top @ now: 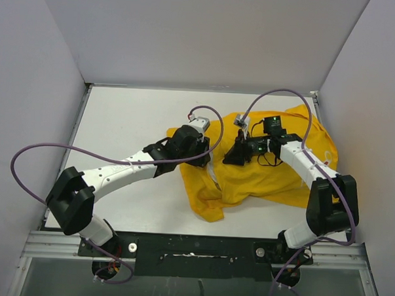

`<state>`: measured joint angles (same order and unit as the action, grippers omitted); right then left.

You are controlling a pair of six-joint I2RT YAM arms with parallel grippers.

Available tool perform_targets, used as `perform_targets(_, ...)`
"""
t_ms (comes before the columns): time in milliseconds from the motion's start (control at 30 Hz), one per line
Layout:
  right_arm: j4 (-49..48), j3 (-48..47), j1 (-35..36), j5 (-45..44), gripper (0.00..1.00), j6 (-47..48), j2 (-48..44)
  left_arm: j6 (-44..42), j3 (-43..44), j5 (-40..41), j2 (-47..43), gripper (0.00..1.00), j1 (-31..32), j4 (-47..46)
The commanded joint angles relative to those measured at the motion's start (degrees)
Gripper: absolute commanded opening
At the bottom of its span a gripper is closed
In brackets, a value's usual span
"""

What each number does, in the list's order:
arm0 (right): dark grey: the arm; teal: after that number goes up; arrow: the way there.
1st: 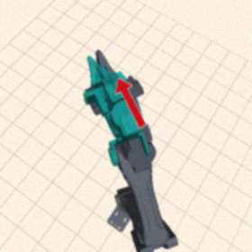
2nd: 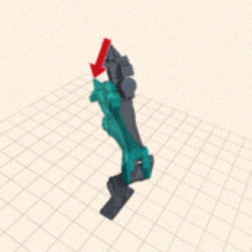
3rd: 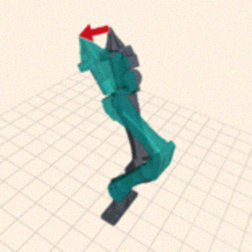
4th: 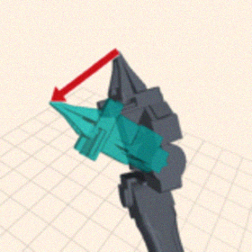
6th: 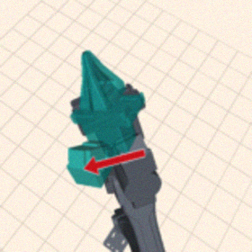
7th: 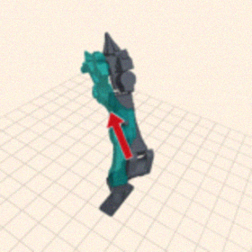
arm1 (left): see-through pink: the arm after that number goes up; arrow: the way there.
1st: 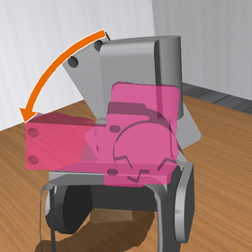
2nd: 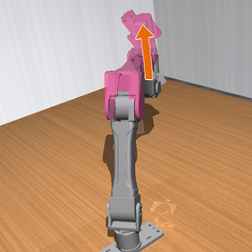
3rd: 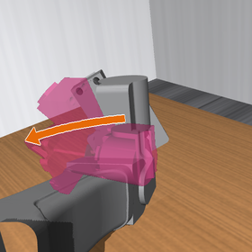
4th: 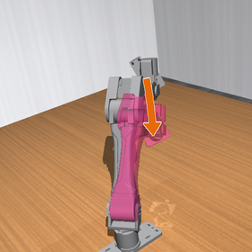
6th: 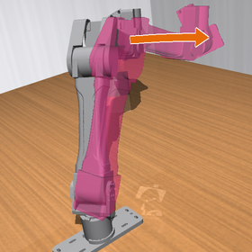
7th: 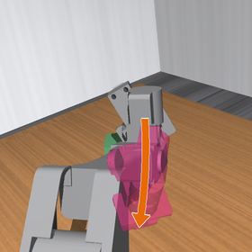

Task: Put the pillow into the pillowcase
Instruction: Smooth out the pillow at the center of the board.

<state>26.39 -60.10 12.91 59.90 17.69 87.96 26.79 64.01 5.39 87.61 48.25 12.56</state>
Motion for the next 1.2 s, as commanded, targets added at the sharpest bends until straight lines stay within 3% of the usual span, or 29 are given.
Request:
perform_targets(0, 0.1, -0.5, 0.9, -2.9, 0.34, 0.8, 1.7, 0.9, 1.8, -2.1, 0.4, 0.37, -0.4, -3.6)
perform_targets(167, 0.4, -0.5, 1.5, -3.7, 0.33, 1.2, 2.1, 0.8, 1.6, -2.3, 1.3, 0.3, -1.2, -3.3)
perform_targets(300, 0.5, -0.5, 1.8, -4.5, 0.33, 1.5, 2.3, 0.6, 1.6, -3.8, 0.9, 0.0, -2.0, -3.3)
perform_targets(500, -0.5, -0.4, 2.5, -10.7, 0.23, 0.2, 2.8, 1.9, 3.1, -11.0, -5.8, 0.0, -2.0, -3.4)
perform_targets(633, -1.8, -0.5, 3.1, -19.0, 0.15, -2.3, 4.1, 5.8, 3.5, -19.8, -10.2, 0.0, -2.1, -8.5)
perform_targets(767, -2.1, -0.6, 3.5, -21.1, 0.14, -3.1, 5.0, 10.6, 3.1, -25.8, -11.0, 0.0, -3.0, -14.3)
perform_targets(900, -2.2, -0.4, 3.5, -19.1, 0.14, -2.9, 5.0, 17.2, 1.2, -31.5, -9.7, 0.0, -5.9, -21.8)
perform_targets(1000, -2.2, -0.4, 2.8, -12.6, 0.14, -2.6, 5.0, 23.9, -1.6, -33.0, -8.5, 0.0, -8.0, -29.5)
perform_targets(1167, -3.2, -0.1, 0.8, 1.1, 0.16, -3.8, 4.2, 39.7, -9.9, -22.6, -3.0, 0.0, -8.2, -47.7)
